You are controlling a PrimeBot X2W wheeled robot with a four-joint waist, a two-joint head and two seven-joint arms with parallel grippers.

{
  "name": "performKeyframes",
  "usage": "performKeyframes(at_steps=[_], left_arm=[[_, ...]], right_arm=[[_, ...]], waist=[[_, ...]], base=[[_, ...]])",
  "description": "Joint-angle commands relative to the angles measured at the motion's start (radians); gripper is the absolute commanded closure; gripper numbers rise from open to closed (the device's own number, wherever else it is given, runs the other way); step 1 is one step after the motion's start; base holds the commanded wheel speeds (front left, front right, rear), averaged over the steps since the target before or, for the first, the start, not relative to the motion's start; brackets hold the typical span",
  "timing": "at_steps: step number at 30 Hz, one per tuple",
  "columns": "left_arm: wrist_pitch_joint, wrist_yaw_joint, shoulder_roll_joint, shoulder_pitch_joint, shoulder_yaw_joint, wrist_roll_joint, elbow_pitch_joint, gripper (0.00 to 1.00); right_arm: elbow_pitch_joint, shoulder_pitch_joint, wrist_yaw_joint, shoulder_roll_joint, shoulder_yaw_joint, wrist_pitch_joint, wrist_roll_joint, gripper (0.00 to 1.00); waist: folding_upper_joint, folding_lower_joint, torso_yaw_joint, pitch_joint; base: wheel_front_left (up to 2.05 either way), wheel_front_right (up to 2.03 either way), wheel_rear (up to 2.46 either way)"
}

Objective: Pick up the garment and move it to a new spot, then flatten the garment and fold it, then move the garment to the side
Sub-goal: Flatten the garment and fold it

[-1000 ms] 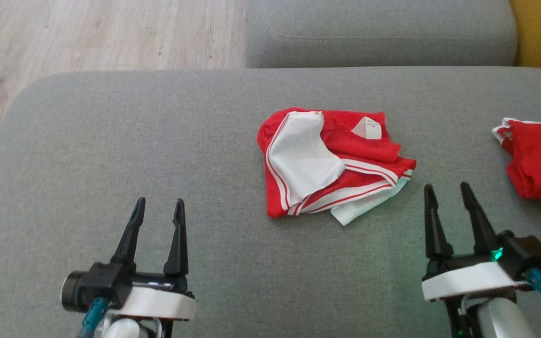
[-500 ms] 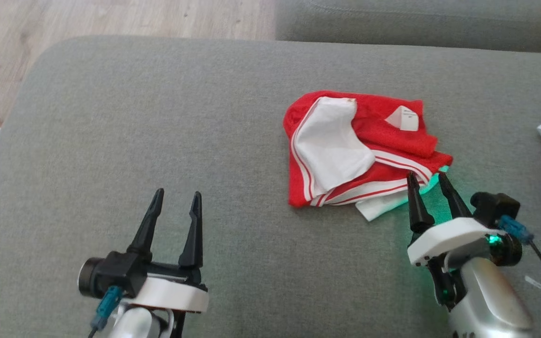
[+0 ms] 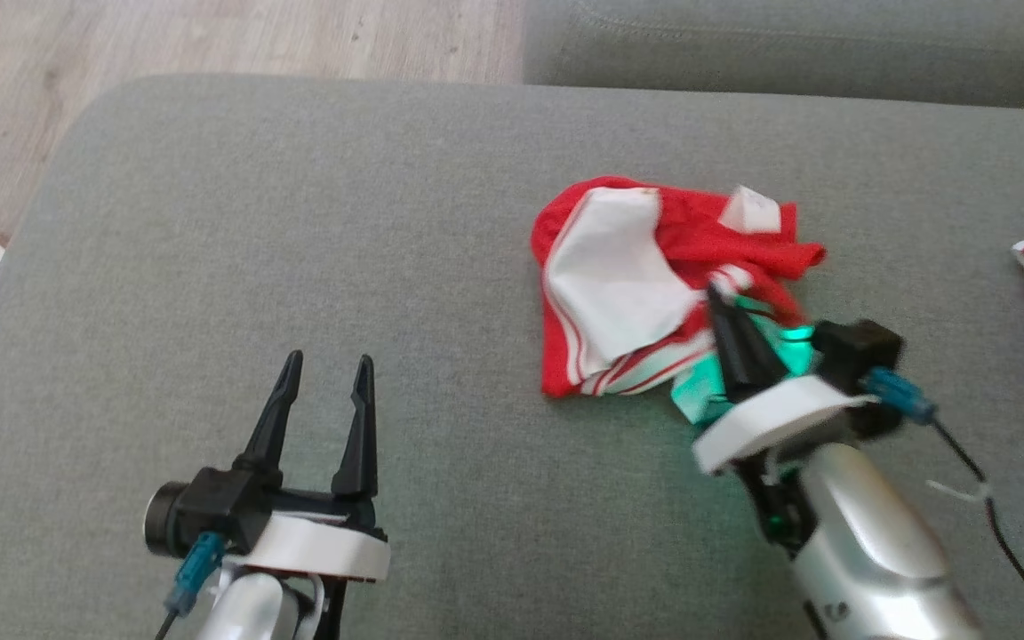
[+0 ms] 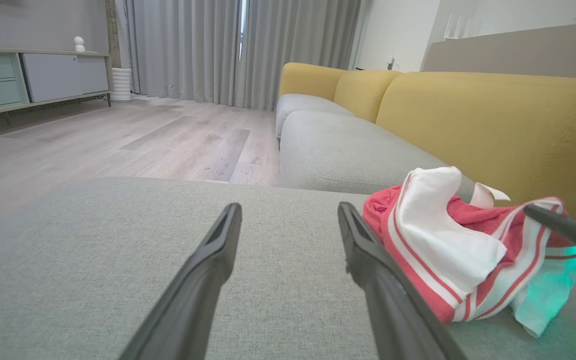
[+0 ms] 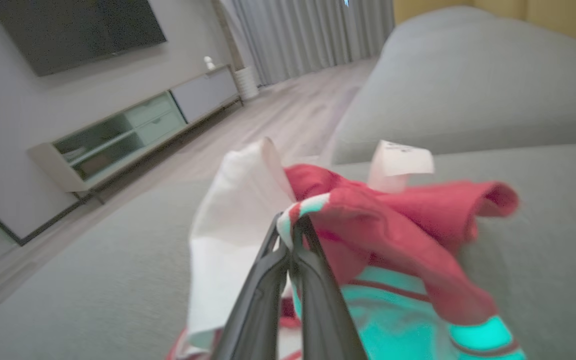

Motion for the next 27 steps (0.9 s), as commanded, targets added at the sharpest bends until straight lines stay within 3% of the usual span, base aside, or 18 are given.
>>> performKeyframes(at_steps=[1, 9, 15, 16, 17, 21, 27], left_arm=[[-0.009, -0.007, -0.002, -0.03, 0.044, 0.014, -0.026, 0.0], [-0.009, -0.021, -0.023, -0.023, 0.065, 0.021, -0.027, 0.0], [-0.009, -0.027, -0.034, -0.003, 0.08, 0.02, -0.021, 0.0], [-0.009, -0.029, -0.035, 0.0, 0.081, 0.021, -0.019, 0.0], [-0.009, -0.031, -0.036, 0.003, 0.08, 0.023, -0.016, 0.0], [-0.009, -0.032, -0.04, 0.008, 0.089, 0.025, -0.019, 0.0], [-0.009, -0.03, -0.042, 0.015, 0.116, 0.029, -0.029, 0.0]], right_arm=[[-0.072, -0.021, 0.007, 0.002, 0.061, -0.018, 0.004, 1.0], [-0.328, -0.043, 0.007, 0.002, 0.285, 0.051, 0.069, 1.0], [-0.336, -0.125, 0.007, 0.002, 0.383, 0.087, 0.124, 1.0], [-0.313, -0.139, 0.007, 0.002, 0.404, 0.101, 0.127, 0.61], [-0.295, -0.152, 0.007, 0.002, 0.431, 0.109, 0.131, 0.0], [-0.255, -0.177, 0.007, 0.002, 0.517, 0.135, 0.17, 0.0], [-0.202, -0.176, 0.007, 0.002, 0.505, 0.123, 0.138, 0.0]], waist=[[0.0, 0.0, -0.006, -0.009], [0.0, 0.0, 0.019, -0.041], [0.0, 0.0, 0.078, -0.061], [0.0, 0.0, 0.089, -0.065], [0.0, 0.0, 0.1, -0.067], [0.0, 0.0, 0.121, -0.069], [0.0, 0.0, 0.096, -0.066]], base=[[0.0, 0.0, 0.0], [0.0, 0.0, 0.0], [0.0, 0.0, 0.0], [0.0, 0.0, 0.0], [0.0, 0.0, 0.0], [0.0, 0.0, 0.0], [0.0, 0.0, 0.0]])
